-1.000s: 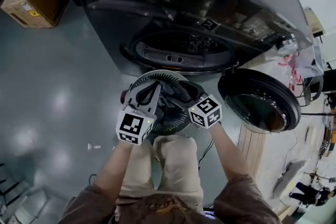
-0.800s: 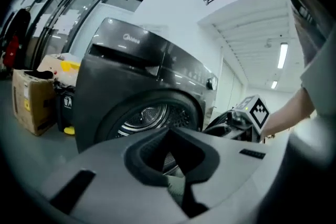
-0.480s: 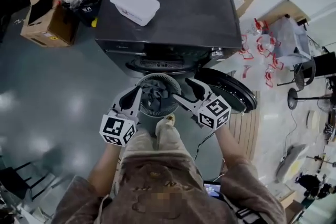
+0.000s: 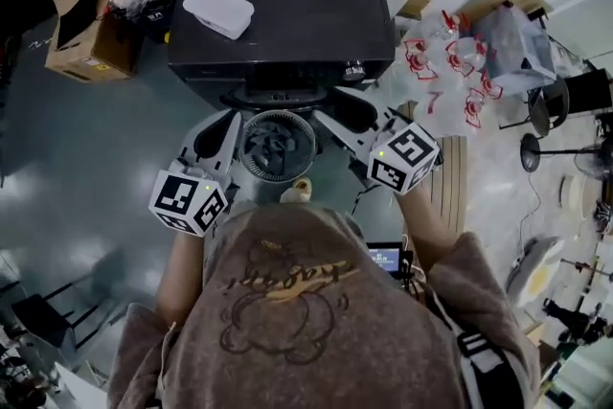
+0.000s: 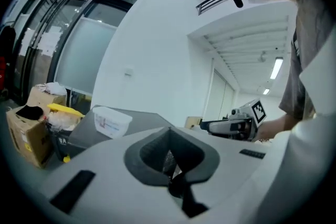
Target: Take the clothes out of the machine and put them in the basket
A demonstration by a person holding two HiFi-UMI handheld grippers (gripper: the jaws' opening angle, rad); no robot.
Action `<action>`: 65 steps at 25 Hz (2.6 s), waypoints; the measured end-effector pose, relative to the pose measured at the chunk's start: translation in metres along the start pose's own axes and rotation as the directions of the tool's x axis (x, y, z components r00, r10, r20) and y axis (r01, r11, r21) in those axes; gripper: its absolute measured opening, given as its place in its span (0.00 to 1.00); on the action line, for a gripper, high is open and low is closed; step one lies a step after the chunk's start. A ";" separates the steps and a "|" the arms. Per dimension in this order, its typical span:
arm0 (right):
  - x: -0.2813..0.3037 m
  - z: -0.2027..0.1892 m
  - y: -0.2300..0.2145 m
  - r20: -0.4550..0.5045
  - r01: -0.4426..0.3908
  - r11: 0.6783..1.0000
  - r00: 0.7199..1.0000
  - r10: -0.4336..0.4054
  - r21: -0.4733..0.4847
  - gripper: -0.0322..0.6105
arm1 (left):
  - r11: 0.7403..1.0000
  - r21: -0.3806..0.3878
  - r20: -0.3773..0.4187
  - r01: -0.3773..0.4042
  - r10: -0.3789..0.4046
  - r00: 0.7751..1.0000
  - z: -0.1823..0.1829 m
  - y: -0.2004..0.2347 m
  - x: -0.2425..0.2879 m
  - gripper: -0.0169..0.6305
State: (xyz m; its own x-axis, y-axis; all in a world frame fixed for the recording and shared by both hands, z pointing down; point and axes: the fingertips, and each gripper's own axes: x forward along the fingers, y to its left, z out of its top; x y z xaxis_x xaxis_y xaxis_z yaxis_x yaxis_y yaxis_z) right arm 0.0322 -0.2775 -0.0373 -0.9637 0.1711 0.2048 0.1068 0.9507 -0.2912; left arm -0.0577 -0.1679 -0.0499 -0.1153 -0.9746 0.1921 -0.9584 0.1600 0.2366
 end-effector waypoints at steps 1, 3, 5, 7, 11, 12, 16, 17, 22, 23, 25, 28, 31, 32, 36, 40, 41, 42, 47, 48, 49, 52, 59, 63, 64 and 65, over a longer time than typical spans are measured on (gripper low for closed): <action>-0.002 0.008 -0.002 0.010 0.008 1.000 1.000 -0.008 -0.003 0.29 | 1.000 0.000 0.012 0.004 -0.004 1.000 0.006 -0.003 0.000 0.04; -0.007 0.020 -0.004 0.031 0.034 0.999 0.999 -0.034 0.000 0.18 | 1.000 0.010 0.027 0.013 -0.013 1.000 0.016 -0.006 0.001 0.04; -0.012 0.026 -0.003 0.049 0.068 0.998 0.997 -0.068 -0.004 0.07 | 1.000 0.015 0.044 0.017 -0.017 0.999 0.022 -0.007 0.003 0.04; -0.015 0.022 -0.001 0.059 0.110 0.994 0.992 -0.109 -0.018 0.04 | 1.000 0.007 0.057 0.024 -0.024 0.998 0.022 -0.007 0.005 0.04; -0.012 0.005 0.002 0.059 0.168 0.983 0.985 -0.163 -0.080 0.04 | 0.998 0.035 0.052 0.045 -0.047 0.998 0.012 -0.001 0.009 0.04; -0.012 0.002 0.001 0.063 0.179 0.980 0.983 -0.174 -0.085 0.04 | 0.998 0.040 0.047 0.050 -0.052 0.998 0.009 0.001 0.011 0.04; -0.020 -0.002 -0.011 0.094 0.232 0.972 0.969 -0.227 -0.047 0.04 | 0.997 0.048 0.039 0.064 -0.066 0.997 0.003 0.009 0.022 0.04; -0.022 -0.004 -0.014 0.097 0.244 0.969 0.966 -0.239 -0.040 0.04 | 0.997 0.050 0.036 0.066 -0.067 0.997 0.001 0.012 0.024 0.04; -0.024 -0.015 -0.023 0.085 0.275 0.961 0.959 -0.271 -0.040 0.04 | 0.994 0.069 0.005 0.086 -0.086 0.996 -0.011 0.013 0.040 0.04; -0.023 -0.016 -0.023 0.080 0.275 0.960 0.959 -0.271 -0.048 0.04 | 0.993 0.071 0.000 0.093 -0.093 0.996 -0.012 0.011 0.043 0.04; -0.021 -0.020 -0.023 0.072 0.276 0.959 0.960 -0.271 -0.060 0.04 | 0.992 0.070 -0.006 0.104 -0.104 0.995 -0.015 0.006 0.048 0.04; -0.013 -0.023 -0.022 0.068 0.276 0.959 0.960 -0.271 -0.068 0.04 | 0.992 0.061 -0.010 0.106 -0.106 0.994 -0.017 0.005 0.052 0.04; -0.007 -0.022 -0.023 0.075 0.275 0.959 0.960 -0.270 -0.068 0.04 | 0.993 0.061 -0.010 0.100 -0.100 0.995 -0.014 0.008 0.054 0.04; -0.006 -0.021 -0.024 0.077 0.277 0.959 0.959 -0.271 -0.069 0.04 | 0.993 0.060 -0.009 0.099 -0.098 0.995 -0.014 0.009 0.055 0.04; -0.001 -0.016 -0.028 0.095 0.288 0.955 0.955 -0.282 -0.064 0.04 | 0.995 0.045 -0.006 0.084 -0.083 0.996 -0.013 0.017 0.054 0.04; 0.000 -0.014 -0.030 0.102 0.294 0.954 0.952 -0.287 -0.062 0.04 | 0.998 0.033 -0.005 0.060 -0.060 0.998 -0.013 0.023 0.053 0.04; 0.000 -0.014 -0.030 0.102 0.294 0.954 0.952 -0.287 -0.062 0.04 | 0.998 0.031 -0.004 0.056 -0.056 0.998 -0.013 0.023 0.053 0.04; -0.001 -0.014 -0.031 0.102 0.295 0.954 0.952 -0.288 -0.062 0.04 | 0.998 0.030 -0.004 0.054 -0.054 0.999 -0.013 0.024 0.053 0.04; -0.002 -0.014 -0.033 0.107 0.303 0.951 0.949 -0.296 -0.055 0.04 | 0.998 0.032 -0.006 0.060 -0.060 0.998 -0.013 0.025 0.054 0.04; -0.002 -0.014 -0.033 0.108 0.303 0.951 0.949 -0.296 -0.052 0.04 | 0.998 0.034 -0.005 0.060 -0.060 0.998 -0.012 0.025 0.054 0.04; -0.002 -0.014 -0.032 0.109 0.302 0.952 0.949 -0.295 -0.050 0.04 | 0.998 0.035 -0.004 0.059 -0.059 0.998 -0.012 0.024 0.054 0.04; -0.002 -0.013 -0.031 0.111 0.302 0.952 0.949 -0.295 -0.051 0.04 | 0.998 0.032 0.000 0.053 -0.053 0.999 -0.011 0.024 0.053 0.04; -0.003 -0.014 -0.028 0.117 0.299 0.953 0.949 -0.292 -0.052 0.04 | 0.999 0.025 -0.001 0.045 -0.045 0.999 -0.015 0.025 0.048 0.04; 0.000 -0.012 -0.026 0.122 0.302 0.951 0.948 -0.294 -0.058 0.04 | 0.999 0.024 0.000 0.037 -0.037 0.999 -0.013 0.028 0.045 0.04; 0.001 -0.012 -0.026 0.122 0.302 0.951 0.948 -0.294 -0.058 0.04 | 0.999 0.025 -0.001 0.036 -0.036 0.999 -0.013 0.028 0.044 0.04; 0.001 -0.012 -0.025 0.123 0.302 0.952 0.948 -0.293 -0.056 0.04 | 0.999 0.025 0.000 0.033 -0.033 0.999 -0.013 0.028 0.043 0.04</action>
State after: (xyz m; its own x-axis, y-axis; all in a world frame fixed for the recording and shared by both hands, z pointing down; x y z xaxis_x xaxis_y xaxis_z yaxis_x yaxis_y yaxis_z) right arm 0.0317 -0.2986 -0.0190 -0.9751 -0.1484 0.1649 -0.1753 0.9710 -0.1627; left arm -0.0865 -0.2029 -0.0227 -0.0831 -0.9793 0.1846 -0.9679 0.1234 0.2191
